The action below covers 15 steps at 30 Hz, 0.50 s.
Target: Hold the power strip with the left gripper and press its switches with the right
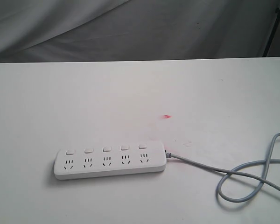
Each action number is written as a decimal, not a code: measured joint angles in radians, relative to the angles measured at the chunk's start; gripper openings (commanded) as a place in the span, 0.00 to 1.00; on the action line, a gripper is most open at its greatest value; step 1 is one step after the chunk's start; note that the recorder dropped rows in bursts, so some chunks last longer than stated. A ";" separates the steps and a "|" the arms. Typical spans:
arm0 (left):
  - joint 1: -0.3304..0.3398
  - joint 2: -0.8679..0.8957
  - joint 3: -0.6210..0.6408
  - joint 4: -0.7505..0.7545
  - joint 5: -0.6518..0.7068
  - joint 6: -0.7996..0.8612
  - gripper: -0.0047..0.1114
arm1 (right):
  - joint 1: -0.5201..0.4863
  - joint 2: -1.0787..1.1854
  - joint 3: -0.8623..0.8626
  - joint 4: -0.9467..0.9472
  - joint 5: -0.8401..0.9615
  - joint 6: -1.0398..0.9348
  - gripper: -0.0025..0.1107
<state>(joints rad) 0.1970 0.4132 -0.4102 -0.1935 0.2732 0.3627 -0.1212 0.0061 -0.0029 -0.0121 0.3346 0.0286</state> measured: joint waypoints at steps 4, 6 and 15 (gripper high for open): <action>0.000 0.101 -0.071 -0.188 0.000 0.242 0.04 | 0.000 0.000 0.000 0.000 0.000 0.000 0.17; 0.000 0.159 -0.098 -0.273 0.000 0.359 0.04 | 0.000 0.000 0.000 0.000 0.000 0.000 0.17; 0.026 0.379 -0.127 -0.730 -0.238 0.890 0.04 | 0.000 0.000 0.000 0.000 0.000 0.000 0.17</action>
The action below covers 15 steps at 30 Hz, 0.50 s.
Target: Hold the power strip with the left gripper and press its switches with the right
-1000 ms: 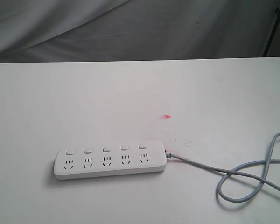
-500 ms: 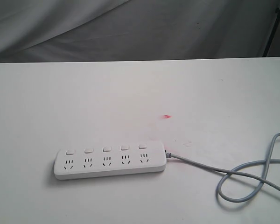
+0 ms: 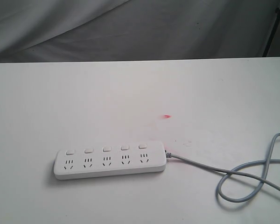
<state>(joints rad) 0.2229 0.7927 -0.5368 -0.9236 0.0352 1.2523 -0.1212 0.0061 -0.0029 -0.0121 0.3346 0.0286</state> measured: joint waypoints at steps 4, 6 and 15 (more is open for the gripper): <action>0.158 0.139 0.000 -0.159 -0.044 0.098 0.04 | 0.000 0.000 0.000 0.000 0.000 0.000 0.17; 0.210 0.189 -0.007 -0.190 -0.044 0.100 0.04 | 0.000 0.000 0.000 0.000 0.000 0.000 0.17; 0.262 0.394 -0.110 -0.209 -0.035 0.110 0.04 | 0.000 0.000 0.000 0.000 0.000 0.000 0.17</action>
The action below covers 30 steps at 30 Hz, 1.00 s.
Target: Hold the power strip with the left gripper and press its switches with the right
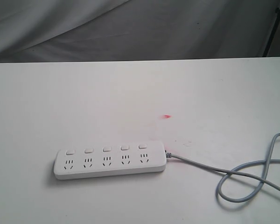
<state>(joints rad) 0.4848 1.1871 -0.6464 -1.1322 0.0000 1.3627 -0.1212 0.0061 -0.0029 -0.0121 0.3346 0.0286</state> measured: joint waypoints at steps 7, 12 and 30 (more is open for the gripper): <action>0.000 0.148 -0.050 -0.007 0.000 0.002 0.04 | 0.000 0.000 0.000 0.000 0.000 0.000 0.17; 0.004 0.215 -0.061 -0.188 0.059 0.163 0.04 | 0.000 0.000 0.000 0.000 0.000 0.000 0.17; 0.035 0.282 -0.060 -0.449 0.535 0.724 0.04 | 0.000 0.000 0.000 0.000 0.000 0.000 0.17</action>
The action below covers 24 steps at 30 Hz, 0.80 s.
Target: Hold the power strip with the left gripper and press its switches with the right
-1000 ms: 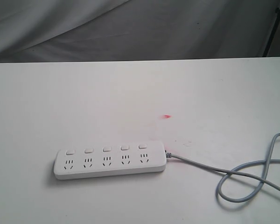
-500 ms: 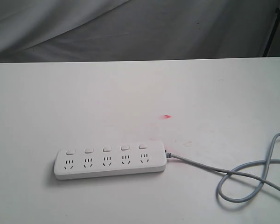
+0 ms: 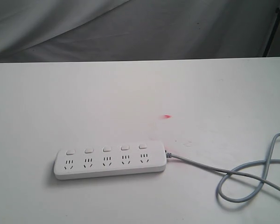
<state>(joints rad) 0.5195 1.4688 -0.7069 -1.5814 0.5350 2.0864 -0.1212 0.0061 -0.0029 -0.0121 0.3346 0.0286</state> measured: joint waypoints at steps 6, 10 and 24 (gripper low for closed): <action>0.153 0.042 -0.012 0.201 0.396 0.002 0.04 | 0.000 0.000 0.000 0.000 0.000 0.000 0.17; 0.237 0.046 -0.047 0.339 0.545 0.002 0.04 | 0.000 0.000 0.000 0.000 0.000 0.000 0.17; 0.259 0.046 -0.060 0.396 0.615 0.003 0.04 | 0.000 0.000 0.000 0.000 0.000 0.000 0.17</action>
<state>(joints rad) 0.7784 1.5151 -0.7666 -1.1850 1.1502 2.0890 -0.1212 0.0061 -0.0029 -0.0121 0.3346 0.0286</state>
